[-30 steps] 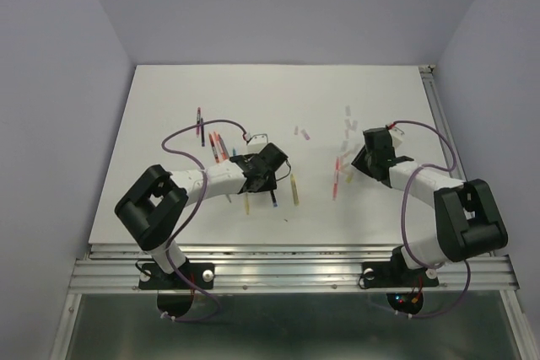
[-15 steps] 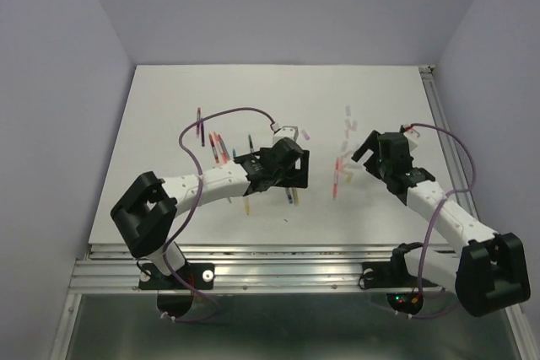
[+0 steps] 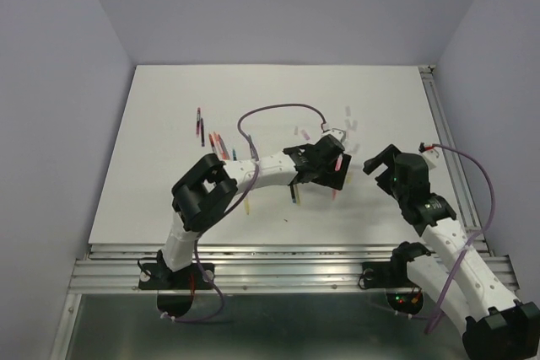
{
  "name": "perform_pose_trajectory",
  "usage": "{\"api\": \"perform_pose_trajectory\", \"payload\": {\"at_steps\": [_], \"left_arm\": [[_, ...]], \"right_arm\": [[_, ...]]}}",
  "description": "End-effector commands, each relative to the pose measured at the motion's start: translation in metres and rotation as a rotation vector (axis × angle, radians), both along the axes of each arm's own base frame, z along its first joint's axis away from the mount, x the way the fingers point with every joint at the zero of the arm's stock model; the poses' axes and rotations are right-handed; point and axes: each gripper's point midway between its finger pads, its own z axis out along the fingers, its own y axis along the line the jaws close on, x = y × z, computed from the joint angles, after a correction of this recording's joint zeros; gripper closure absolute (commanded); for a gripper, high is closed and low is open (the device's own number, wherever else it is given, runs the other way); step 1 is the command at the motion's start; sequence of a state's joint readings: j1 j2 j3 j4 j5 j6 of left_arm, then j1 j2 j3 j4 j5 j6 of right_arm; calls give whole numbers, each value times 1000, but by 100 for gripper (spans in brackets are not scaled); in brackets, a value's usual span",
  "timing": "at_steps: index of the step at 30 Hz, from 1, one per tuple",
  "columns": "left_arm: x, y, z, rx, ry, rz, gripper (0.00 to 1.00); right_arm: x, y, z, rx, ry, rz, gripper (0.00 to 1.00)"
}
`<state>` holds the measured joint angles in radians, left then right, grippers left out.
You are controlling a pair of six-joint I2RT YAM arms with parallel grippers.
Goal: Open the pen caps
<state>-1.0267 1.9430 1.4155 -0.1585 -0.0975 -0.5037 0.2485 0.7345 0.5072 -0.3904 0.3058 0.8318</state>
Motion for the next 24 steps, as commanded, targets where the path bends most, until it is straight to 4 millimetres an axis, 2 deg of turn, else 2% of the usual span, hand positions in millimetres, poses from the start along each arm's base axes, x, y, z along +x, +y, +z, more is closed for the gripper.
{"api": "perform_pose_trajectory", "payload": {"at_steps": [1, 2, 4, 8, 10, 14, 18, 24], "left_arm": [[5, -20, 5, 14, -8, -64, 10], [7, -27, 0, 24, 3, -78, 12], [9, -30, -7, 54, 14, -84, 18], [15, -35, -24, 136, 26, -98, 24], [16, -34, -26, 161, 29, -99, 29], [19, -30, -26, 201, 18, -82, 31], [18, -21, -40, 265, 46, -58, 45], [18, -17, -43, 286, 46, -50, 47]], "right_arm": [[-7, -4, -3, 5, -2, -12, 0], [-7, -4, -3, 1, -6, -11, 0], [-7, -4, -4, -10, -5, -4, 0], [-5, -5, -8, -39, 7, 13, 0], [-4, -5, -9, -46, 10, 21, 0], [-4, -4, -12, -50, 7, 30, 0], [-3, -4, -11, -48, -3, 31, 0], [-3, -3, -10, -48, -7, 37, 0]]}}
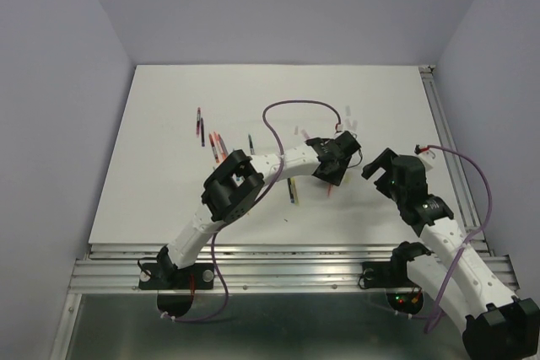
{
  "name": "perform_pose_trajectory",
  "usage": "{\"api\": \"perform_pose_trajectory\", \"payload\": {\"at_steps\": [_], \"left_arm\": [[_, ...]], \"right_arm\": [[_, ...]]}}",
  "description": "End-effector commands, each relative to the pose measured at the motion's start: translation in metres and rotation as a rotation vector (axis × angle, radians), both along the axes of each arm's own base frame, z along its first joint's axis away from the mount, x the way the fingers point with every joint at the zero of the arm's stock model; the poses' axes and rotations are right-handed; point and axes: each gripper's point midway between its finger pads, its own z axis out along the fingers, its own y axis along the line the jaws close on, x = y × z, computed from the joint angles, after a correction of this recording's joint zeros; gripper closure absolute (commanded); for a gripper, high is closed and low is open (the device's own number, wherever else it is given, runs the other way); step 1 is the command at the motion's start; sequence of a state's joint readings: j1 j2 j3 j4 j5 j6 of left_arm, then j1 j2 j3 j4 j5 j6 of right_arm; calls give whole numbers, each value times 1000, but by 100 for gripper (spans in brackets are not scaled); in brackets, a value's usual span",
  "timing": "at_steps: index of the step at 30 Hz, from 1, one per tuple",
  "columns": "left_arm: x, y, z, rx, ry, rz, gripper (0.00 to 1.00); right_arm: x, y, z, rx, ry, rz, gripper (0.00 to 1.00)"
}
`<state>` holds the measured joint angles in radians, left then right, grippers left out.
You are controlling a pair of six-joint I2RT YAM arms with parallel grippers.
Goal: Open the pen caps
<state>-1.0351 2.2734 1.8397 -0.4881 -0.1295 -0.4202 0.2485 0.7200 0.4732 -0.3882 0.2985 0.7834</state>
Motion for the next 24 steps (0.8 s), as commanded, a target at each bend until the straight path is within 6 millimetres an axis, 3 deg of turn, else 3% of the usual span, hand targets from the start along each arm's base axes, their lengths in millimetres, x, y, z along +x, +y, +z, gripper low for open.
{"api": "perform_pose_trajectory", "payload": {"at_steps": [1, 5, 11, 15, 19, 24], "left_arm": [[0, 4, 4, 42, -14, 0, 47], [-2, 8, -7, 75, 4, 7, 47], [2, 8, -8, 80, -4, 20, 57], [4, 17, -19, 137, 2, 68, 63], [4, 24, -29, 162, 19, 92, 74], [9, 26, -22, 140, -4, 109, 97]], "right_arm": [[3, -1, 1, -8, -28, 7, 0], [2, -1, 0, -10, -27, 10, 0], [2, -2, 2, -17, -33, 8, 0], [2, -3, 2, -18, -38, 8, 0], [2, -3, 1, -20, -44, 8, 0], [3, 0, 4, -13, -46, 21, 0]]}}
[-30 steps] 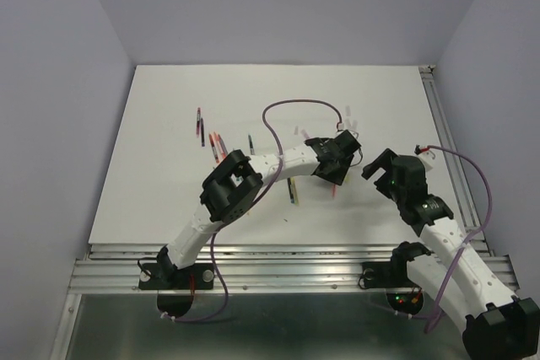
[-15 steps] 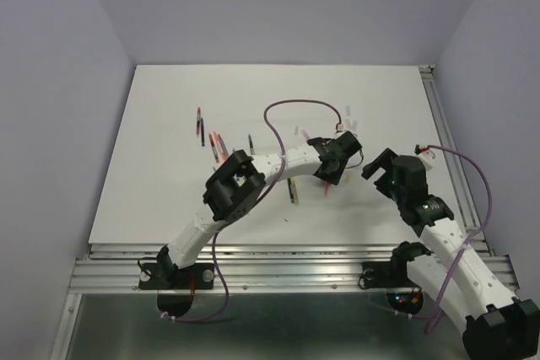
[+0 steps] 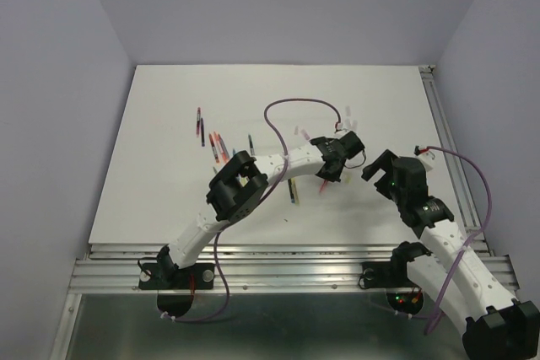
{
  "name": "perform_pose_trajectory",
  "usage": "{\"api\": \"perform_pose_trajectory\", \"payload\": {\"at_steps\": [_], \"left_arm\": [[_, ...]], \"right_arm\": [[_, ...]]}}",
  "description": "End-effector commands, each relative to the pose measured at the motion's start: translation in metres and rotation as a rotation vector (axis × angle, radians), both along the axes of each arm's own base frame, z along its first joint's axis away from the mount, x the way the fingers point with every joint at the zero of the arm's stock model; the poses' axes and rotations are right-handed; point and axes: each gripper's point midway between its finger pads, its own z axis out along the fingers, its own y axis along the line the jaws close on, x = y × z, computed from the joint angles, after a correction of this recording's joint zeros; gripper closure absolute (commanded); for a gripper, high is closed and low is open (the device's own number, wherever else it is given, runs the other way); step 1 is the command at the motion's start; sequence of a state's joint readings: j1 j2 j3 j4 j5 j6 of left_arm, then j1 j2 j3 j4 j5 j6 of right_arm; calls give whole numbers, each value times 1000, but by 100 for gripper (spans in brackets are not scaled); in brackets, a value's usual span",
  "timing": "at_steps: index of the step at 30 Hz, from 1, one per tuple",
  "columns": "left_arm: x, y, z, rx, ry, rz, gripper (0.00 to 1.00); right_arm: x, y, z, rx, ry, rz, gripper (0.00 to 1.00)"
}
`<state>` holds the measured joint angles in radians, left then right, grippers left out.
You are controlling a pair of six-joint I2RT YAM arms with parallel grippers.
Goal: Open the pen caps
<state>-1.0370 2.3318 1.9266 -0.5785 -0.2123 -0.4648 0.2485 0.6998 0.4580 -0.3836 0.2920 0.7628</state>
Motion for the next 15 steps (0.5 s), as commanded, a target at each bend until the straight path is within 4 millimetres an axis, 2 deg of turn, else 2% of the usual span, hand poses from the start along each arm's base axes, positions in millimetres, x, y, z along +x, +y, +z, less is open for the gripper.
{"api": "perform_pose_trajectory", "payload": {"at_steps": [1, 5, 6, 8, 9, 11, 12, 13, 14, 15], "left_arm": [[3, 20, -11, 60, 7, 43, 100], [19, 24, 12, 12, -49, 98, 100], [22, 25, 29, -24, -75, 116, 100], [28, 30, 47, -68, -116, 145, 100], [27, 33, 64, -123, -148, 157, 100], [24, 38, 79, -183, -175, 161, 100], [18, 45, 91, -235, -193, 163, 100], [13, 48, 95, -269, -194, 171, 100], [6, 52, 98, -304, -186, 167, 100], [-5, 62, 101, -351, -189, 166, 100]], "right_arm": [[5, 0, 6, -2, -39, 6, 0], [6, 12, 14, 35, -58, 62, 0], [6, 22, 19, 66, -68, 115, 0], [6, 35, 29, 93, -105, 190, 0], [5, 48, 37, 129, -134, 255, 0], [2, 63, 45, 170, -174, 343, 0], [-3, 78, 50, 214, -190, 422, 0], [-2, 86, 57, 247, -226, 463, 0], [-4, 94, 56, 277, -225, 499, 0], [-8, 109, 66, 331, -263, 585, 0]]}}
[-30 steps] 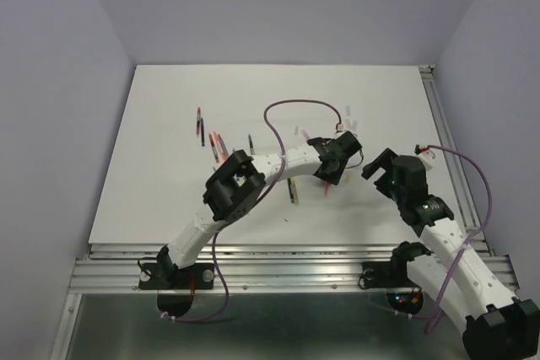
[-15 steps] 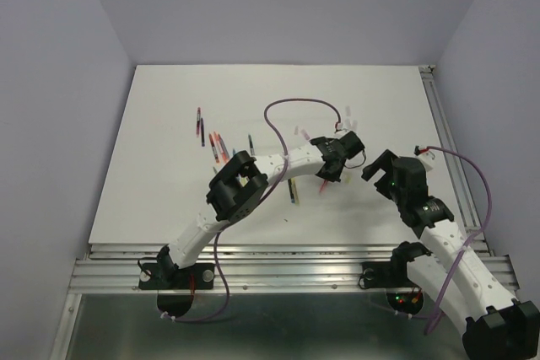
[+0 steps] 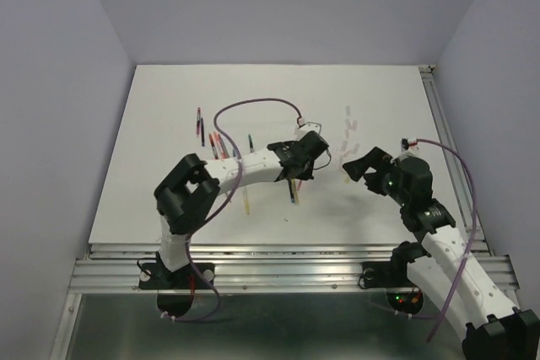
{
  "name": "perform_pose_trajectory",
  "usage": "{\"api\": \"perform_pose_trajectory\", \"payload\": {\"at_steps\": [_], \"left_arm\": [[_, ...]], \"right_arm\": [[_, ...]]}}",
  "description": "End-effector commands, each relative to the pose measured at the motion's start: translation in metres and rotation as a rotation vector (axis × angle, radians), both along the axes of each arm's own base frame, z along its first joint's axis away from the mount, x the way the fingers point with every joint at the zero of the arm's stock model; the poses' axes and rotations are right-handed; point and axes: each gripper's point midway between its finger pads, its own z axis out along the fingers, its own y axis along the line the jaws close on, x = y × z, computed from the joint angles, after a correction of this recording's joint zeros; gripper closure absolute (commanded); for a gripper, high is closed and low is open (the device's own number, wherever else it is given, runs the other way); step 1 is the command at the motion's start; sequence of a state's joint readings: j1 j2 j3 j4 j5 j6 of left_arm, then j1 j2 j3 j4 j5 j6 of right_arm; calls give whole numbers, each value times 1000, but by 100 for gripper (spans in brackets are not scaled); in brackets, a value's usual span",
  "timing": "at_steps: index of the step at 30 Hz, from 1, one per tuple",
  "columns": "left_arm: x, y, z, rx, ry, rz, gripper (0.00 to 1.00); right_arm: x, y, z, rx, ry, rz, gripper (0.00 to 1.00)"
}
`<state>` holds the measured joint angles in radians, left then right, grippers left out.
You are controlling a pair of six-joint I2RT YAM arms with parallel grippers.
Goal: Open the pen caps
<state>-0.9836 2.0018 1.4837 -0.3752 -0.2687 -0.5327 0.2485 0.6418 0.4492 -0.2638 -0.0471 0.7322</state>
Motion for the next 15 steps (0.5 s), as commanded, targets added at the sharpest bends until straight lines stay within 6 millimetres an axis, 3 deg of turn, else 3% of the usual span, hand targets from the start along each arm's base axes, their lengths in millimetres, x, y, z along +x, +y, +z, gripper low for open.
{"api": "perform_pose_trajectory", "payload": {"at_steps": [1, 6, 8, 9, 10, 15], "left_arm": [[-10, 1, 71, -288, -131, 25, 100], [-57, 29, 78, -510, -111, -9, 100], [-71, 33, 82, -576, -96, -40, 100], [-75, 35, 100, -647, -122, -50, 100], [-84, 44, 89, -644, -109, -52, 100], [-101, 64, 101, -718, -141, -73, 100]], "right_arm": [[-9, 57, 37, 198, -155, 313, 0], [-18, 100, 51, 387, -179, 520, 0], [-14, 110, 50, 353, -178, 523, 0], [-15, 122, 48, 325, -173, 522, 0], [-11, 131, 49, 304, -162, 526, 0], [-7, 162, 53, 302, -178, 555, 0]]}}
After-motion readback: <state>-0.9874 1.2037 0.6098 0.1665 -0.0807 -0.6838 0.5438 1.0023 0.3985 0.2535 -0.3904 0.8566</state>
